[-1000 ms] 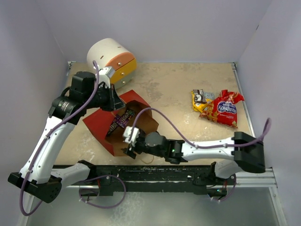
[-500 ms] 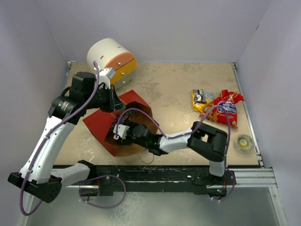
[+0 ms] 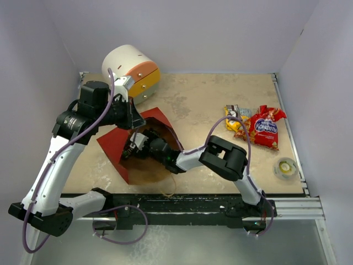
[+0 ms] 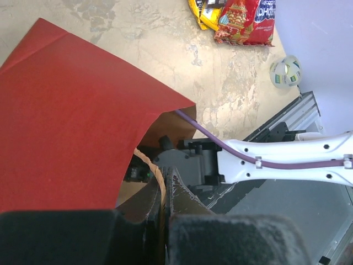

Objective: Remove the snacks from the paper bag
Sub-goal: Take out the snack from the paper bag.

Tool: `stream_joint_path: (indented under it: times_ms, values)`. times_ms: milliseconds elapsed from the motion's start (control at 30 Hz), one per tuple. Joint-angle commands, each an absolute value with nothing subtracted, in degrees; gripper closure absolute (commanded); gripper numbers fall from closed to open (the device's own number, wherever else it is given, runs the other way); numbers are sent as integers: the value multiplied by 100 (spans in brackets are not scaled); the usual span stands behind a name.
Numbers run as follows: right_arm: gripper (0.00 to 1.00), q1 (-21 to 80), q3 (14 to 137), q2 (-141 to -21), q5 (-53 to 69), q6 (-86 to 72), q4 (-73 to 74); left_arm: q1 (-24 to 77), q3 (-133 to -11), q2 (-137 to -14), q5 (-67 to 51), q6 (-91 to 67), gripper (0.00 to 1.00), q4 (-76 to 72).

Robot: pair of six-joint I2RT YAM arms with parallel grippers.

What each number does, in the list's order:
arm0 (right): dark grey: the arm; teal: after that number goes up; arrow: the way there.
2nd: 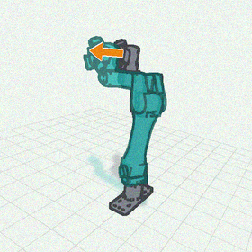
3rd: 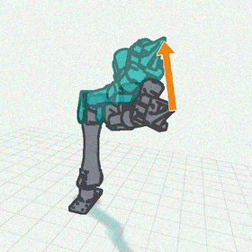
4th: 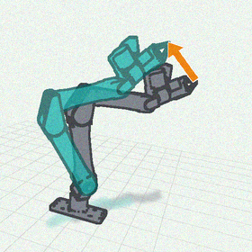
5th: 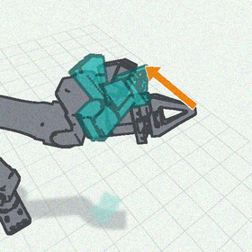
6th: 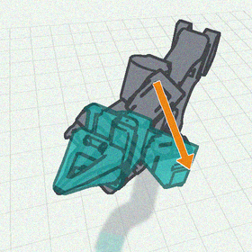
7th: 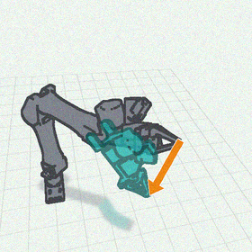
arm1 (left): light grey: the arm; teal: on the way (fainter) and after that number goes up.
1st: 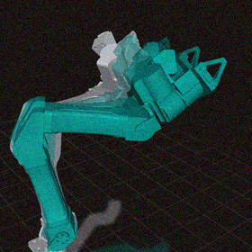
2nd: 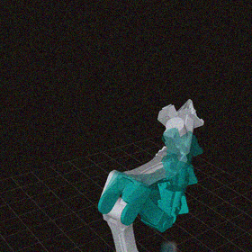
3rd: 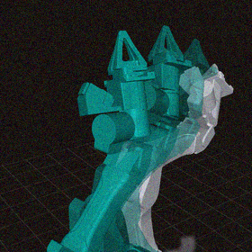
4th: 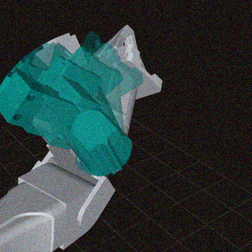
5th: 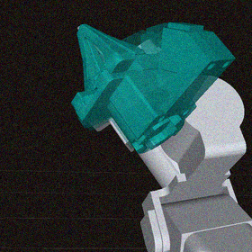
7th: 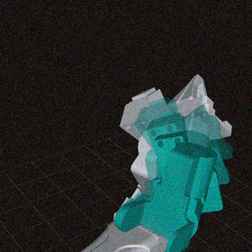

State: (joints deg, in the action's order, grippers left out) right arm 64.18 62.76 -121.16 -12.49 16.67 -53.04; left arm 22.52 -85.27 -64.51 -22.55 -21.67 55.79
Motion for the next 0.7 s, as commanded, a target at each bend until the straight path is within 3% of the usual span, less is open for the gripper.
stream_joint_path:
  times_ms: [0, 167, 333, 467, 667]
  values:
    - [25, 6360, 6724, -12371, -1567, 1579, -5389, 2241, -8833, -6390, -2312, -1986, 100, 5537]
    - [40, 6353, 6853, -12535, -1791, 1550, -4991, 2245, -8854, -6311, -2103, -1994, 100, 5588]
    - [67, 6325, 6938, -12559, -1765, 1725, -4553, 2245, -8846, -6328, -1975, -2003, 100, 5590]
    - [82, 6323, 6810, -12235, -1582, 1840, -4473, 2243, -8844, -6354, -1876, -2007, 100, 5639]
    - [89, 6335, 6319, -11344, -798, 1557, -4454, 2249, -8849, -6372, -1758, -1972, 100, 5721]
